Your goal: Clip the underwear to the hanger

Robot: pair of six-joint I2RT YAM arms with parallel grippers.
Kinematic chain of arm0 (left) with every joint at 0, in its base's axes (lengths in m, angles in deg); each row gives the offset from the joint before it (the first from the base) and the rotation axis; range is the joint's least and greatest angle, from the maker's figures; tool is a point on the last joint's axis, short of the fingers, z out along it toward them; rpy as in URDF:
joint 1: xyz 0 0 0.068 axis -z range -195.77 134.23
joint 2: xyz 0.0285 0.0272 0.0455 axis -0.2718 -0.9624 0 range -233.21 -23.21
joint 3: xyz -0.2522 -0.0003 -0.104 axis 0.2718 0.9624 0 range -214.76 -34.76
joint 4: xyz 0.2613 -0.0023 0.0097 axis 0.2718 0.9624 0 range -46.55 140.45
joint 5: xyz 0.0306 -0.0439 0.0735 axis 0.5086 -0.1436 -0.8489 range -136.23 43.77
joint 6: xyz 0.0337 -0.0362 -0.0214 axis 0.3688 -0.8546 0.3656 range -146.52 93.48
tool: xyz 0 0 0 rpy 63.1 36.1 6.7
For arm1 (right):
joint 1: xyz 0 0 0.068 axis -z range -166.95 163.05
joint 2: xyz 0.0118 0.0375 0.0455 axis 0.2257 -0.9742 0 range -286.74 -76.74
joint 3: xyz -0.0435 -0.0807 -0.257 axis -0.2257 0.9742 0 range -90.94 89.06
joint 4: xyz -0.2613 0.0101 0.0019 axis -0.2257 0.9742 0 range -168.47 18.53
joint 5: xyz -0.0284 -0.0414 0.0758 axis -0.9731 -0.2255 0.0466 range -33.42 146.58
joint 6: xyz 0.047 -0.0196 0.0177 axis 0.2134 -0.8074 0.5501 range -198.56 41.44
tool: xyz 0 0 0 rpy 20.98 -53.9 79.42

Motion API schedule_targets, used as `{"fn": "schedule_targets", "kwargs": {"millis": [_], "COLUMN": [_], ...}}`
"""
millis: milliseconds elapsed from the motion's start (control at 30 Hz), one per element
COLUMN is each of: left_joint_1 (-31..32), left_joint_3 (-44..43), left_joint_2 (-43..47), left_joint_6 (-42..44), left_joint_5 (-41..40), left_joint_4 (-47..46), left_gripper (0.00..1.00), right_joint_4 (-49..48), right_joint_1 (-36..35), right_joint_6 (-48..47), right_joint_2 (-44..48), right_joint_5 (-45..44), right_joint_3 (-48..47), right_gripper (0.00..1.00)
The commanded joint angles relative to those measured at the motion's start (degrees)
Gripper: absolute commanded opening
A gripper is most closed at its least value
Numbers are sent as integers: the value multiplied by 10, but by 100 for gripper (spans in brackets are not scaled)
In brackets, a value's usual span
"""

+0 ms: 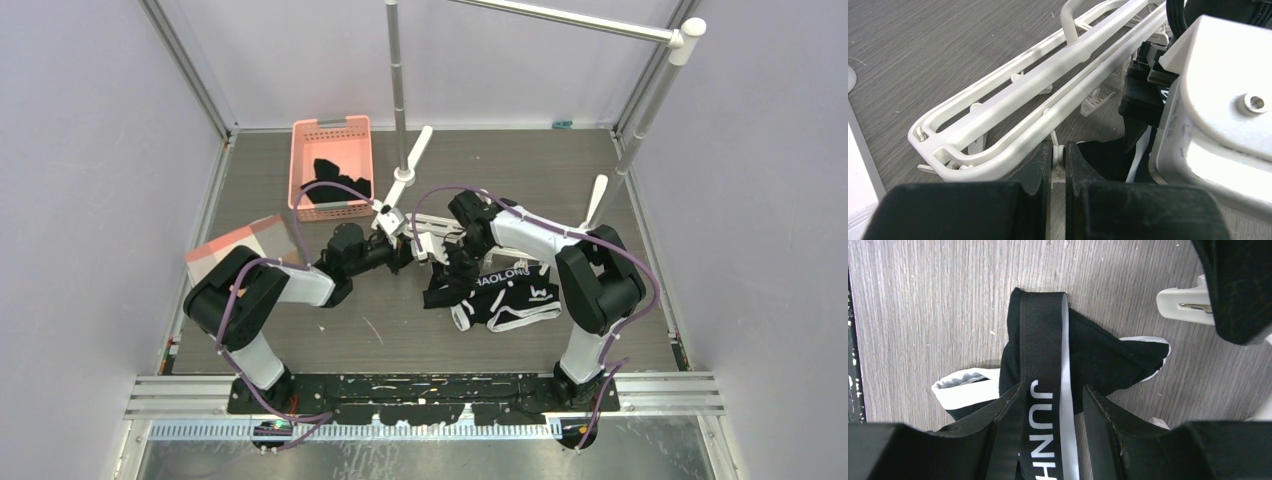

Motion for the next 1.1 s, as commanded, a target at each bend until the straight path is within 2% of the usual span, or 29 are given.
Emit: {"fn": "schedule_targets", "kwargs": {"millis": [0,200,567,833,1067], "left_joint_1": [-6,-6,-6,-6,-6], "left_joint_3": [-7,1,12,19,20], "left_joint_2": [4,6,6,5,6], "left_joint_6": [-3,-3,-7,-9,-6], "left_joint_5": [11,13,17,20,24], "left_joint_4": [-63,-66,-81,-93,-95], "left_gripper": [0,0,0,0,0], "right_joint_4": [14,17,50,42,45], "right_joint_1": [3,2,-12,-42,-71], "right_joint_6": [-11,-8,-13,-27,-11], "right_joint_2": [-1,7,25,94,139], "right_joint_5": [-6,0,17,23,-7], "right_joint_3": [-12,-9,-3,38,77], "right_gripper": [51,48,28,31,31]}}
